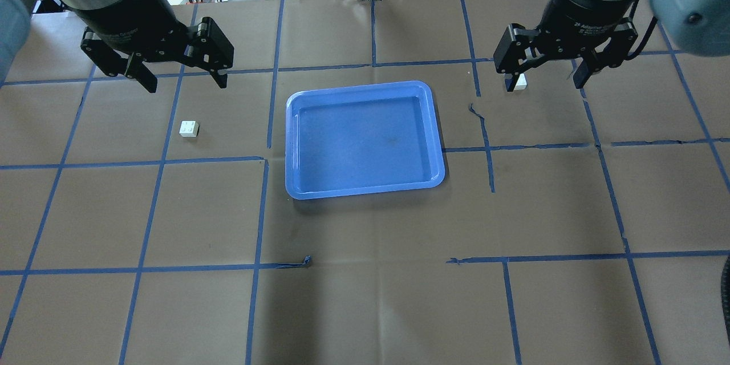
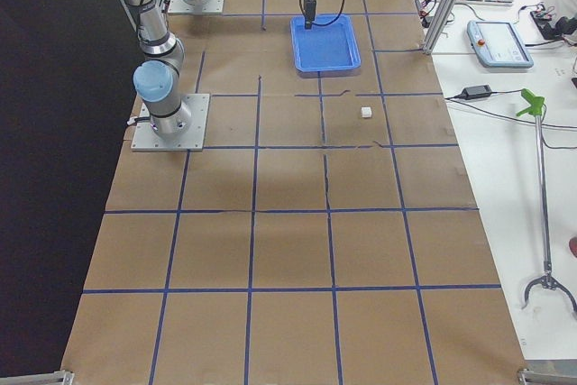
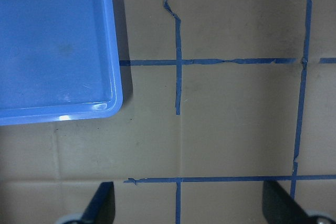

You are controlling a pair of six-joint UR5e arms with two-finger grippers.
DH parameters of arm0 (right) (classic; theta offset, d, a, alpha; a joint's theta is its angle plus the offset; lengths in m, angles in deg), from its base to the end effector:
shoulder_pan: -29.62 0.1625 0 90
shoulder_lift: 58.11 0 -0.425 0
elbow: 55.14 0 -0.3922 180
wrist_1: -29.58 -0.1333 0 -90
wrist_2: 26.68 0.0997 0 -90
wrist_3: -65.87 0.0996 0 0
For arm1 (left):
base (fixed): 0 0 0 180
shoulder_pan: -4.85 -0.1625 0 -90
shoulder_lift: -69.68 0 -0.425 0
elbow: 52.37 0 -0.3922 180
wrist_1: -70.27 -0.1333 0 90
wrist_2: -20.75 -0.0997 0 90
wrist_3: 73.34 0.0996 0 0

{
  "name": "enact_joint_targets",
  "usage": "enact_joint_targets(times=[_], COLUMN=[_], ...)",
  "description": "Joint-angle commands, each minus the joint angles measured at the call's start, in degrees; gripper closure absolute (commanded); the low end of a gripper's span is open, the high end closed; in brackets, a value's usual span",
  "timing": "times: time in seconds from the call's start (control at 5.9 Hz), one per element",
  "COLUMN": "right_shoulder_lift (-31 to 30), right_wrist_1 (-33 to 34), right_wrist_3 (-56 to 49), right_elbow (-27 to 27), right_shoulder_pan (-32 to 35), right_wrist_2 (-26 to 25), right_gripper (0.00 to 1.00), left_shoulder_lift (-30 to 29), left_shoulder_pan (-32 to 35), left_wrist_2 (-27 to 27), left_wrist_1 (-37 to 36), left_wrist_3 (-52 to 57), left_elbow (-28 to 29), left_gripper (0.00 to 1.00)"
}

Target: Assemble white blocks and place on blue tray

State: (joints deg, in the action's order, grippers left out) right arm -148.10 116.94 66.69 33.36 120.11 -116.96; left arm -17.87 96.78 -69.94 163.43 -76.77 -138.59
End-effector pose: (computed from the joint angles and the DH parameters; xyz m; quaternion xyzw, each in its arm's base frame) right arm 0.1370 -0.4887 0.4961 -0.0029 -0.9999 -0.0100 0.0026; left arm -0.1481 -0.4719 0.5356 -0.0132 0.9995 -0.0270 0.0048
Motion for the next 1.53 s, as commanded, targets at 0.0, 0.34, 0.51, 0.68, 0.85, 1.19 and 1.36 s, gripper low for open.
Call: enact_joint_targets(times=[0.0,0.34,0.51,0.68,0.85,1.19,1.36], right_shoulder_lift=[-0.3,-0.3,-0.3,-0.3,-0.3,-0.1,0.1], right_wrist_1=[0.0,-0.1,-0.1,-0.2,-0.1,0.1,3.0], right_wrist_3=[0.1,0.1,0.1,0.1,0.1,-5.0,-15.8], right_elbow=[0.0,0.0,0.2,0.1,0.0,-0.1,0.1], right_shoulder_pan=[0.1,0.1,0.1,0.2,0.2,-0.2,-0.5], right_wrist_2=[0.5,0.4,0.4,0.0,0.4,0.7,0.3], right_gripper=[0.00,0.00,0.00,0.00,0.00,0.00,0.00], left_shoulder_lift=[0.0,0.0,0.0,0.0,0.0,0.1,-0.4], left_shoulder_pan=[0.0,0.0,0.0,0.0,0.0,-0.1,-0.9], left_wrist_2=[0.0,0.0,0.0,0.0,0.0,0.0,0.3], left_wrist_1=[0.0,0.0,0.0,0.0,0.0,0.0,-0.5], left_wrist_3=[0.0,0.0,0.0,0.0,0.0,0.0,0.1], left_elbow=[0.0,0.0,0.0,0.0,0.0,-0.2,-0.3], left_gripper=[0.00,0.00,0.00,0.00,0.00,0.00,0.00])
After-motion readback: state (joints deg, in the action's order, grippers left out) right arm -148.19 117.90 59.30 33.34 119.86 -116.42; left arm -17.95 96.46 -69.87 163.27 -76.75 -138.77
